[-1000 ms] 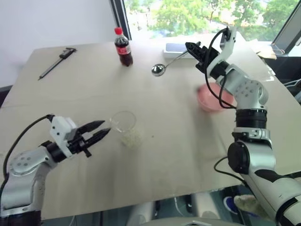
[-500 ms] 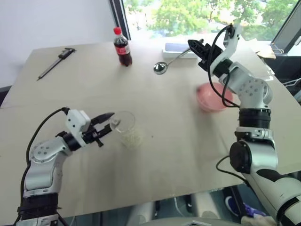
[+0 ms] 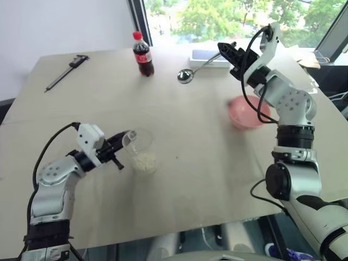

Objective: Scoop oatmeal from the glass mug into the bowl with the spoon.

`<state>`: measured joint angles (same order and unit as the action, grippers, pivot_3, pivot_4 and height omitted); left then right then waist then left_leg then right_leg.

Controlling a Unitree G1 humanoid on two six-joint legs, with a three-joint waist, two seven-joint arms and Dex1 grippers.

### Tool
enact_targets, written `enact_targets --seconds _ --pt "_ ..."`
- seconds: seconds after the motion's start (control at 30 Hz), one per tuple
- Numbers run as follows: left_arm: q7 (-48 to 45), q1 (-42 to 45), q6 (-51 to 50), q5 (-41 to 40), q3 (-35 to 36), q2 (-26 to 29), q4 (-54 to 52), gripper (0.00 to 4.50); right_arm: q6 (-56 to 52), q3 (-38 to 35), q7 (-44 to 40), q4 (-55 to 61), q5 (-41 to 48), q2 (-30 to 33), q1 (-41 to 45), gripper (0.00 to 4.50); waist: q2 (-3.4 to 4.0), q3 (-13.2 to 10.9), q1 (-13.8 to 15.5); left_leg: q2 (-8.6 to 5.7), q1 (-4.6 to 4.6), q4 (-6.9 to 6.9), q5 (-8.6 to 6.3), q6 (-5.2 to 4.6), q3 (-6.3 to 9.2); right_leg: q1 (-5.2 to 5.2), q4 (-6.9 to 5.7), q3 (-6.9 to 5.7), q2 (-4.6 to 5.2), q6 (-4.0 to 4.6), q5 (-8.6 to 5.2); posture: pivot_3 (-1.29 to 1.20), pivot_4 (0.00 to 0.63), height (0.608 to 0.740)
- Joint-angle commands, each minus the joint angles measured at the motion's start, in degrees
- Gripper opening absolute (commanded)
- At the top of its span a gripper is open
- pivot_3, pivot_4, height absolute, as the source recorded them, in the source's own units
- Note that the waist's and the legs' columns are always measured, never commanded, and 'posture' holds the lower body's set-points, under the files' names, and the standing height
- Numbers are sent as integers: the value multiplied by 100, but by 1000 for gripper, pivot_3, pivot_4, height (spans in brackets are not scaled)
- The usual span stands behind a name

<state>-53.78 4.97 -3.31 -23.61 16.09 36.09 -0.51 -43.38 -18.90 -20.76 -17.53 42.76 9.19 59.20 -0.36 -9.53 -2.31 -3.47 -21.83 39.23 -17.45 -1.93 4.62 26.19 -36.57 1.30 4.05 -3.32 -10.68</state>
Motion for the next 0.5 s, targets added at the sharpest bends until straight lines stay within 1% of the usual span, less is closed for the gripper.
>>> enact_targets --seconds 0.03,0.17,0.23,0.3,0.5 --pt "446 343 89 184 -61 -119 -94 53 -5 -12 -67 360 180 24 102 0 0 0 14 0 -1 0 0 0 1 0 0 -1 0 0 0 0 150 740" --pt "902 851 228 482 -176 -285 116 53 -253 -68 -50 484 403 51 259 0 -1 0 4 -1 -2 2 0 0 2 0 -2 -2 0 0 0 0 150 740" --pt "1140 1139 449 761 -297 -357 322 53 -429 -87 -35 599 578 72 365 0 0 0 1 -1 -3 2 0 0 1 1 -1 -1 0 0 0 0 150 740" --pt "1502 1595 818 1238 -502 -446 788 53 -705 32 -210 854 765 162 432 0 0 0 3 -3 -6 1 0 0 2 3 1 -2 0 0 0 0 150 740" --pt "1985 2429 1556 1803 -783 -649 1817 53 -920 342 -356 1350 853 265 428 0 -3 2 -14 -2 -6 2 0 0 2 3 3 -3 -2 -1 0 0 150 740"
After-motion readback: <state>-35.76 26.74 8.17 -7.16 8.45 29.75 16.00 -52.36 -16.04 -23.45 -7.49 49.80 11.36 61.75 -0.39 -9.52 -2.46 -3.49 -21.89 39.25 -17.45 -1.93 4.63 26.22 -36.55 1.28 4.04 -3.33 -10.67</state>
